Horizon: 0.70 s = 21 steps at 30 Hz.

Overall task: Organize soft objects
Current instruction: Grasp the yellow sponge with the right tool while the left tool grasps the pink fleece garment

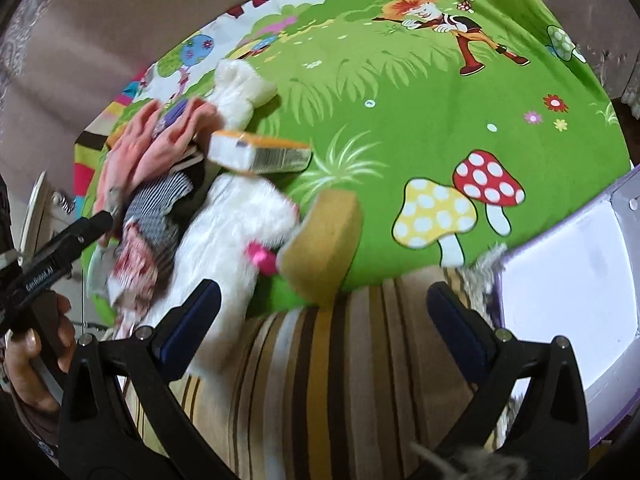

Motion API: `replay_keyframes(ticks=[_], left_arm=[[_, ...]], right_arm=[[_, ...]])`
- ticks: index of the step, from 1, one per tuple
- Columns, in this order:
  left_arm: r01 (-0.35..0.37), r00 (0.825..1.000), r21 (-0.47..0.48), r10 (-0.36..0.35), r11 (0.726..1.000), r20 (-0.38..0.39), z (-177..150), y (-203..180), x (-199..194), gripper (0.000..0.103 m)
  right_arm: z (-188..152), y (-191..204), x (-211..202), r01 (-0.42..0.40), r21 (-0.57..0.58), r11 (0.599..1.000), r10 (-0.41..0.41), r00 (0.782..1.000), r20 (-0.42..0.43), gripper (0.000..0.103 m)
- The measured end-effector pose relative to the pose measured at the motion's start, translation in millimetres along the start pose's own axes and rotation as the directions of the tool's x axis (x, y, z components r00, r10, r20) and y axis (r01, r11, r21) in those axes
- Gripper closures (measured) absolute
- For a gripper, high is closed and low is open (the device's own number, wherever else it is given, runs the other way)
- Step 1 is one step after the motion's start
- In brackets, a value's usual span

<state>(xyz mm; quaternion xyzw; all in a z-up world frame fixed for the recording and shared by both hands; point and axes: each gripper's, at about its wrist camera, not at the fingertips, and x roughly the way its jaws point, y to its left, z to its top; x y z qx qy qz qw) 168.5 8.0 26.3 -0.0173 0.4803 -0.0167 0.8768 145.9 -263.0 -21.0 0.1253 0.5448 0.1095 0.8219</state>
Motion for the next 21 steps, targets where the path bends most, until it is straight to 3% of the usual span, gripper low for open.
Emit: replay_keyframes(ticks=[3,5,6,8,10,12,13,19,21], left_arm=[[0.021,1.000,-0.006,-0.021,1.000,-0.012,3,0,9,0.028],[0.028,1.000,-0.011,-0.029,1.000,-0.011,3,1,10,0.047],[0.027,1.000,-0.013,-0.027,1.000,-0.006,3,1,9,0.051],[0.042,0.999,-0.034,-0.042,0.999,0.006,2,5,5,0.065],[0.064,0.998,-0.054,-0.063,0.996,0.012,3,10,2,0.073],[0.075,0.997,-0.061,-0.075,0.995,0.016,3,14,3,0.081],[0.087,0.996,-0.077,-0.086,0.993,0.020,3,17,3,0.087],[0.161,0.985,-0.172,-0.149,0.972,0.083,4,34,-11,0.092],[0.166,0.985,-0.213,-0.150,0.963,0.088,5,42,-11,0.082]], right_arm=[[9,1,16,0.032,0.005,0.999,-0.032,0.999,-0.037,0.002],[9,-2,19,0.022,0.003,1.000,-0.022,0.999,-0.047,0.010],[10,-2,21,0.017,0.003,1.000,-0.017,0.998,-0.053,0.013],[13,-2,23,0.029,-0.003,1.000,-0.029,0.998,-0.049,0.026],[14,-4,23,0.034,-0.006,0.999,-0.034,0.998,-0.044,0.034],[15,-5,27,0.025,-0.006,1.000,-0.025,0.998,-0.052,0.048],[15,-5,31,0.013,-0.009,1.000,-0.014,0.998,-0.066,0.063],[13,-3,26,-0.026,-0.031,0.999,0.025,0.999,-0.032,0.071],[11,-2,20,-0.034,-0.044,0.998,0.034,0.999,-0.009,0.071]])
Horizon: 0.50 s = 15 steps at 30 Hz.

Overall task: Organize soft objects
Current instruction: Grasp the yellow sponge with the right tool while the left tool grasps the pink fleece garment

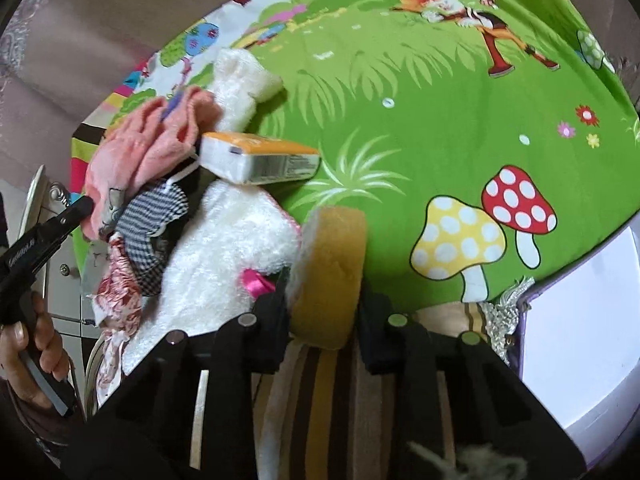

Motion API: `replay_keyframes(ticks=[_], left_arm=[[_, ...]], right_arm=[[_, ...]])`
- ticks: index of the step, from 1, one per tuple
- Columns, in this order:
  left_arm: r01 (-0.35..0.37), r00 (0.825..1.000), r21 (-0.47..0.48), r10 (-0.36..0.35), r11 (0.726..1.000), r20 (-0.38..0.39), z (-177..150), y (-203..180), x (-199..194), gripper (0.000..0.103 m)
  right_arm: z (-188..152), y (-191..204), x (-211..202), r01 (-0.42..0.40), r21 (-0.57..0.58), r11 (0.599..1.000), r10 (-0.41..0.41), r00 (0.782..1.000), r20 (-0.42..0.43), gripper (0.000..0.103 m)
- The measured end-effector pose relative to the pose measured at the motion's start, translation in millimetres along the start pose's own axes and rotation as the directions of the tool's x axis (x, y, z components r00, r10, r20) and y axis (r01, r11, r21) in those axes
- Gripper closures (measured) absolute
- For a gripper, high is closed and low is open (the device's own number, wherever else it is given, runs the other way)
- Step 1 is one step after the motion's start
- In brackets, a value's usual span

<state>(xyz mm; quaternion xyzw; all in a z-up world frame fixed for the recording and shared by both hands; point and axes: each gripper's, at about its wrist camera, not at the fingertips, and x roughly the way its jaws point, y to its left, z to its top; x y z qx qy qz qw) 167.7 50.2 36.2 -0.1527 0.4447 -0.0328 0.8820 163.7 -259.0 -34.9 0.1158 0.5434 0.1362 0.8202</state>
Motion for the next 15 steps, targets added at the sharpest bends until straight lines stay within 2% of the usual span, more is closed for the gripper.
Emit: replay_keyframes(ticks=[1,2,3,4,8,12,13,14,15], left_arm=[[-0.011,1.000,-0.024,0.011,1.000,-0.010,1,4,2,0.062],[-0.019,1.000,-0.046,0.019,0.999,-0.014,3,7,3,0.036],[-0.024,1.000,-0.072,0.024,0.997,-0.012,5,9,3,0.028],[-0.021,1.000,-0.088,0.021,0.996,-0.004,6,11,3,0.024],[-0.009,1.000,-0.064,0.009,0.998,-0.003,19,2,7,0.021],[-0.006,0.998,-0.028,0.005,1.000,-0.065,33,-14,28,0.021],[-0.021,0.997,-0.016,0.019,1.000,-0.080,35,-18,33,0.030],[-0.039,0.995,0.017,0.040,0.999,-0.089,35,-24,38,0.062],[-0.058,0.993,0.056,0.063,0.997,-0.104,34,-30,43,0.078]], right_arm=[[0,1,-2,0.000,-0.004,1.000,0.000,1.000,0.009,0.071],[-1,2,-6,0.000,-0.010,1.000,0.000,1.000,0.022,0.071],[-2,3,-8,0.000,-0.014,1.000,0.000,1.000,0.029,0.071],[-2,4,-11,0.004,-0.018,1.000,-0.003,0.999,0.040,0.071],[-7,8,-25,0.020,-0.041,0.999,-0.017,0.996,0.085,0.071],[-11,15,-42,0.055,-0.086,0.995,-0.042,0.989,0.143,0.071],[-11,16,-45,0.061,-0.092,0.994,-0.047,0.987,0.153,0.071],[-13,17,-50,0.069,-0.101,0.992,-0.051,0.984,0.169,0.071],[-14,17,-53,0.075,-0.107,0.991,-0.055,0.982,0.179,0.071]])
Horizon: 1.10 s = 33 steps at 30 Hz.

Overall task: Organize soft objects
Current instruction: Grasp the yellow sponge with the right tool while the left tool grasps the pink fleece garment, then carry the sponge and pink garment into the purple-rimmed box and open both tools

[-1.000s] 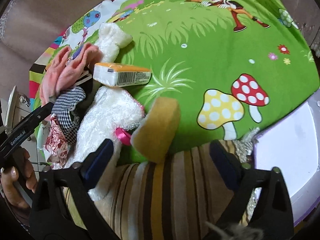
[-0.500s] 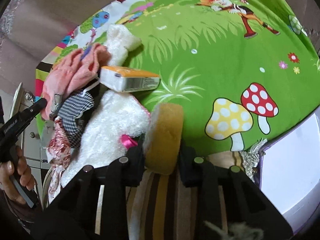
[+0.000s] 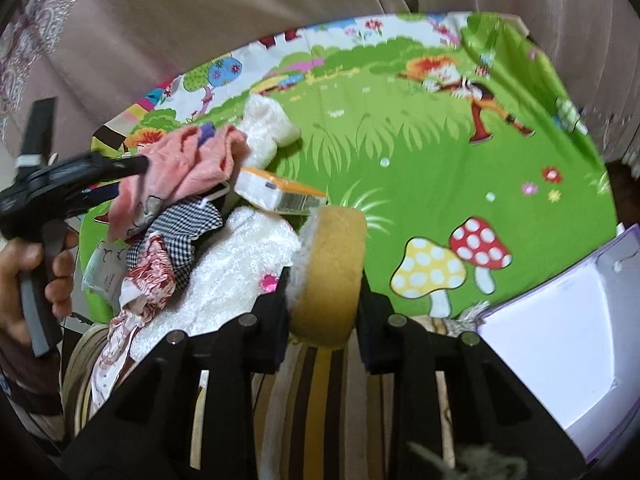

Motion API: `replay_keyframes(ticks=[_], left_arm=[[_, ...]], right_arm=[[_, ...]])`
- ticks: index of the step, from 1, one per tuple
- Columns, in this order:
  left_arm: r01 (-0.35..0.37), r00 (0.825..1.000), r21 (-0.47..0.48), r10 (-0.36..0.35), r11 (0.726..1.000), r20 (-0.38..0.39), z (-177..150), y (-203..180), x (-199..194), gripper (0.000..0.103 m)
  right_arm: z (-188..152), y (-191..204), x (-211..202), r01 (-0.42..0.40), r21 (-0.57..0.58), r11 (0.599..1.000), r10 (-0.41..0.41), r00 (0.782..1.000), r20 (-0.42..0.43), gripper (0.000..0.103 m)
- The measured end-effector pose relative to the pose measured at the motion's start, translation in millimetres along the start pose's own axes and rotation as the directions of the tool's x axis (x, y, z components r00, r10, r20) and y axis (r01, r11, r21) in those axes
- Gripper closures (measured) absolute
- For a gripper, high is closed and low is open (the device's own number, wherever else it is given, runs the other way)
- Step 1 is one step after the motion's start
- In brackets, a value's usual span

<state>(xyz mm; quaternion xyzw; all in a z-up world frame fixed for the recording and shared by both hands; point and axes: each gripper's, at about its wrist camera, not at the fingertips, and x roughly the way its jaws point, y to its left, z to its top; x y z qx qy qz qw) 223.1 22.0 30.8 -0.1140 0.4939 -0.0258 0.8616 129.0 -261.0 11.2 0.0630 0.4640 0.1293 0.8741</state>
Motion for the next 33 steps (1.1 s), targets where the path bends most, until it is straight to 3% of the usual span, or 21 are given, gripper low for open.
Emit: replay_keyframes(ticks=[1,4,7,14,19,24,28,33], left_arm=[[-0.033,0.999,0.029,0.034,0.999,-0.014,-1,-5,5,0.084],[-0.045,0.999,0.057,0.045,0.997,-0.007,-5,-9,6,0.091],[-0.080,0.996,0.028,0.079,0.996,0.048,-5,-5,-11,0.095],[-0.028,0.981,-0.044,0.036,0.999,0.189,-4,-1,-71,0.096],[0.049,0.976,-0.046,-0.038,0.998,0.216,-9,-18,-92,0.096],[0.164,0.967,0.006,-0.162,0.986,0.199,-25,-55,-102,0.096],[0.276,0.948,0.047,-0.280,0.960,0.152,-44,-94,-100,0.096],[0.368,0.923,0.100,-0.376,0.925,0.079,-65,-143,-91,0.096]], right_arm=[[-1,0,-4,0.005,-0.005,1.000,-0.005,1.000,0.009,0.071],[-2,-5,-12,0.006,-0.005,1.000,-0.006,1.000,0.022,0.071],[-3,-11,-16,-0.003,0.006,1.000,0.003,1.000,0.024,0.071],[-7,-24,-29,-0.020,0.032,0.999,0.018,0.999,0.042,0.071],[-12,-30,-38,-0.015,0.036,0.999,0.013,0.999,0.051,0.071],[-18,-46,-50,0.023,0.045,0.999,-0.026,0.998,0.063,0.071],[-25,-64,-61,0.056,0.070,0.996,-0.060,0.996,0.065,0.071],[-35,-99,-79,0.114,0.134,0.985,-0.123,0.990,0.065,0.071]])
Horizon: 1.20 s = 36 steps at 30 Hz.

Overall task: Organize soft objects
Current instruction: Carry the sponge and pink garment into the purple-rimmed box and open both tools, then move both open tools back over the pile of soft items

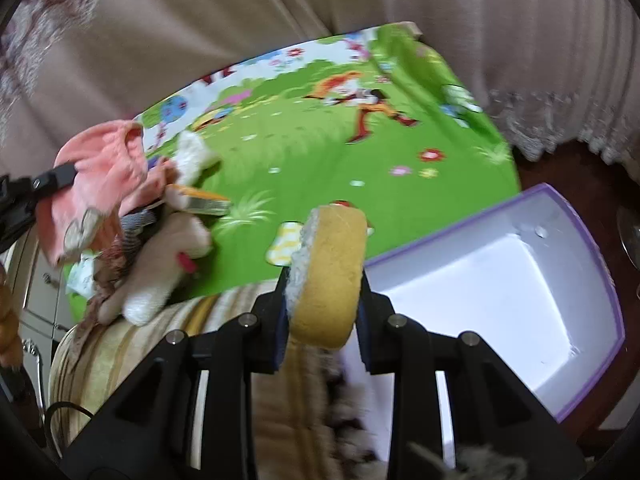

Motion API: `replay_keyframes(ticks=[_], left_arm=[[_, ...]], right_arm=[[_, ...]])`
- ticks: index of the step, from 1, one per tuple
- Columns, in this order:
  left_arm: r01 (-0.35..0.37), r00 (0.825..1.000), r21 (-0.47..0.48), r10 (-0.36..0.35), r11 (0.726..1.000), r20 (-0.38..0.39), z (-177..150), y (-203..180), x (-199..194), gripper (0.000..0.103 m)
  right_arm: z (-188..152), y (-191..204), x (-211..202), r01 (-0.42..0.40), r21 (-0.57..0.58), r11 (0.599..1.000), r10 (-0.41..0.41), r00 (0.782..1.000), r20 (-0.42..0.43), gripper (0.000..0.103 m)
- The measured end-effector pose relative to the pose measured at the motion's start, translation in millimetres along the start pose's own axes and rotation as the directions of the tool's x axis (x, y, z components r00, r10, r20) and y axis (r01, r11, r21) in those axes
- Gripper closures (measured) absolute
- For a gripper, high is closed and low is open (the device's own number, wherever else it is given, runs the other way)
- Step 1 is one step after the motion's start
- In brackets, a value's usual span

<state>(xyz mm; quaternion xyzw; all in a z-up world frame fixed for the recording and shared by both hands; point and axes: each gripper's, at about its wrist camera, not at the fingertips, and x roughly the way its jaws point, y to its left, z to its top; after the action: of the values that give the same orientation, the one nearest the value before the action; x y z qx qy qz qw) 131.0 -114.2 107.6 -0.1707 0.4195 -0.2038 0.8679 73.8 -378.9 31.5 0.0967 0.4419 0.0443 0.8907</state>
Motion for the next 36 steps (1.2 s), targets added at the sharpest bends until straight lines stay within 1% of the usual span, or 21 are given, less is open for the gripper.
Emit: replay_keyframes(ticks=[2,5,10,13,15,16,18,19,20,21,22,23,24,25,26,30,36], left_arm=[[0.046,0.998,0.020,-0.045,0.999,-0.039,-9,-21,14,0.096],[0.092,0.992,0.043,-0.087,0.995,-0.089,-23,-47,33,0.096],[0.146,0.977,0.075,-0.132,0.986,-0.170,-43,-82,60,0.096],[0.159,0.968,0.097,-0.136,0.982,-0.210,-57,-100,75,0.096],[0.184,0.958,0.110,-0.153,0.977,-0.244,-66,-111,84,0.096],[0.203,0.950,0.111,-0.168,0.973,-0.263,-70,-116,88,0.096],[0.240,0.933,0.115,-0.196,0.964,-0.303,-78,-128,96,0.092],[0.259,0.921,0.123,-0.207,0.958,-0.330,-83,-133,100,0.090],[0.268,0.916,0.128,-0.211,0.955,-0.340,-85,-136,103,0.087],[0.273,0.913,0.131,-0.214,0.953,-0.346,-85,-137,103,0.086],[0.278,0.910,0.135,-0.216,0.951,-0.352,-87,-139,103,0.078],[0.281,0.908,0.134,-0.218,0.950,-0.357,-88,-139,103,0.068],[0.280,0.909,0.132,-0.218,0.951,-0.355,-89,-139,102,0.063],[0.278,0.912,0.130,-0.219,0.952,-0.348,-88,-138,100,0.055],[0.279,0.914,0.130,-0.222,0.951,-0.340,-88,-138,99,0.052],[0.283,0.918,0.137,-0.227,0.949,-0.325,-86,-136,93,0.052],[0.255,0.930,0.087,-0.220,0.963,-0.296,-80,-110,87,0.052]], right_arm=[[-2,-15,-4,0.029,0.021,0.999,-0.029,1.000,0.002,0.071],[-3,-35,-12,0.075,0.049,0.996,-0.076,0.997,0.012,0.069],[-5,-67,-24,0.145,0.102,0.984,-0.149,0.988,0.032,0.069],[-6,-80,-29,0.171,0.125,0.977,-0.177,0.984,0.037,0.069],[-7,-87,-32,0.190,0.141,0.972,-0.197,0.980,0.040,0.068],[-8,-92,-33,0.199,0.155,0.968,-0.207,0.978,0.038,0.065],[-9,-97,-34,0.208,0.170,0.963,-0.217,0.976,0.036,0.056],[-10,-100,-35,0.215,0.183,0.959,-0.225,0.974,0.035,0.048],[-11,-102,-36,0.218,0.194,0.956,-0.229,0.973,0.039,0.038],[-12,-104,-38,0.221,0.206,0.953,-0.235,0.971,0.046,0.034],[-11,-105,-39,0.223,0.215,0.951,-0.239,0.969,0.054,0.029],[-12,-106,-40,0.226,0.221,0.949,-0.244,0.968,0.059,0.025],[-11,-107,-40,0.230,0.226,0.947,-0.249,0.967,0.062,0.024],[-11,-108,-40,0.233,0.229,0.945,-0.253,0.966,0.061,0.023],[-10,-108,-40,0.232,0.230,0.945,-0.251,0.966,0.059,0.022],[-9,-104,-36,0.226,0.223,0.948,-0.244,0.968,0.057,0.021],[-9,-91,-34,0.220,0.176,0.959,-0.234,0.970,0.062,0.021]])
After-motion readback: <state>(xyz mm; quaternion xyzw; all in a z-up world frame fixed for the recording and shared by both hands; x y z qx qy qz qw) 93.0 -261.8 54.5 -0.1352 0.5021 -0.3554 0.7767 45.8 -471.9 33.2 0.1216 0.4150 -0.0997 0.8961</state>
